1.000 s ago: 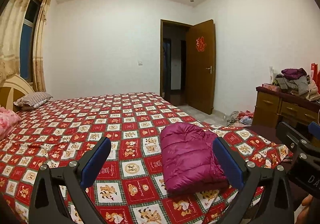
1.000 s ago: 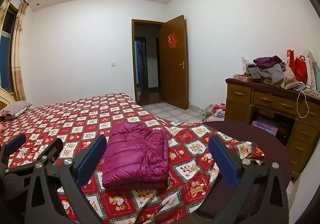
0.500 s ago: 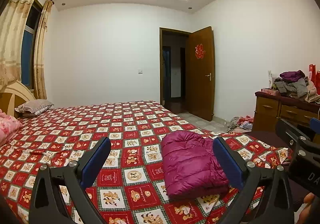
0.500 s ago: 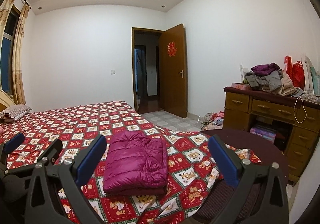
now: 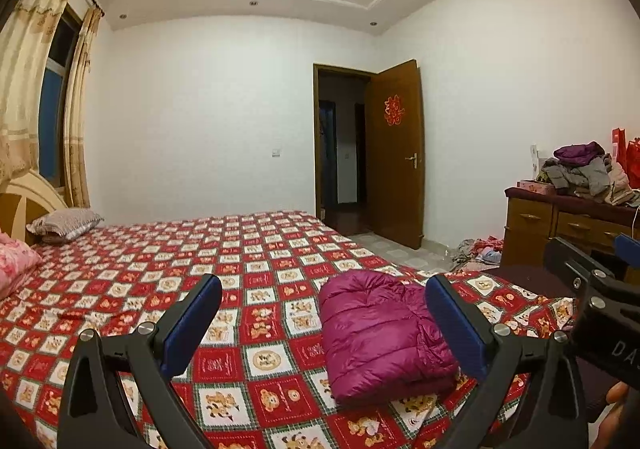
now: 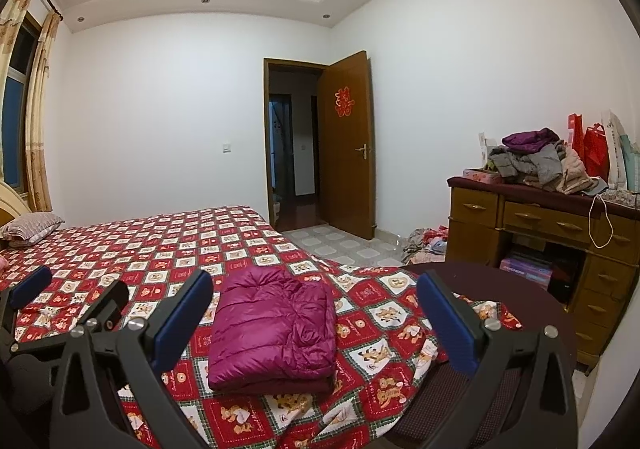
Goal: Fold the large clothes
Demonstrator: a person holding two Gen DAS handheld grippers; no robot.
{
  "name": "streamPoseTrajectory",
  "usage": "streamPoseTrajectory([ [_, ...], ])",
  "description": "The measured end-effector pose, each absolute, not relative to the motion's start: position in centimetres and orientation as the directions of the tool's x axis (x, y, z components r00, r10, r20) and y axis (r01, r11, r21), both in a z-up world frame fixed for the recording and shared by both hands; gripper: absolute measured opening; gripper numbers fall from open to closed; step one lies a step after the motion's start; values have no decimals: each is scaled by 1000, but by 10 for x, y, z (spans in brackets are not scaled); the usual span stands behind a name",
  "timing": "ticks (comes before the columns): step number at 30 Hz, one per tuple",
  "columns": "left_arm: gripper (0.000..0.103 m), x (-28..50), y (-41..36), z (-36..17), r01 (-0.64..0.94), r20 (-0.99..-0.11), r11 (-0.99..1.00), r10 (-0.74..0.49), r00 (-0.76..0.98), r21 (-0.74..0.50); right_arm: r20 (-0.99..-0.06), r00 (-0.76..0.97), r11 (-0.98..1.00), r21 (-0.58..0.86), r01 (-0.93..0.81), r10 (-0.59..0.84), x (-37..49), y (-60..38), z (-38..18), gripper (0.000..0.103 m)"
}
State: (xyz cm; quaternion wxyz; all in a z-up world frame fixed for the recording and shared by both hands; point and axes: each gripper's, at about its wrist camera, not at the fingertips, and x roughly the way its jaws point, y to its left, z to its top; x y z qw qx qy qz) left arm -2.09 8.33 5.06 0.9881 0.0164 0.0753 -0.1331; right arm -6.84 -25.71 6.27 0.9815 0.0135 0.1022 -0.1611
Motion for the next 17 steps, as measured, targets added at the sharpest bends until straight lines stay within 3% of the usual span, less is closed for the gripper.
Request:
streamPoseTrajectory([
  [7, 102, -32, 80, 54, 210, -60, 976, -206, 977, 65, -191, 927, 945, 0, 328, -322, -69, -261, 65, 103],
  [17, 102, -25, 85, 54, 220, -96, 975, -216, 972, 35, -212, 925, 946, 3, 325, -316, -67, -264, 62, 103],
])
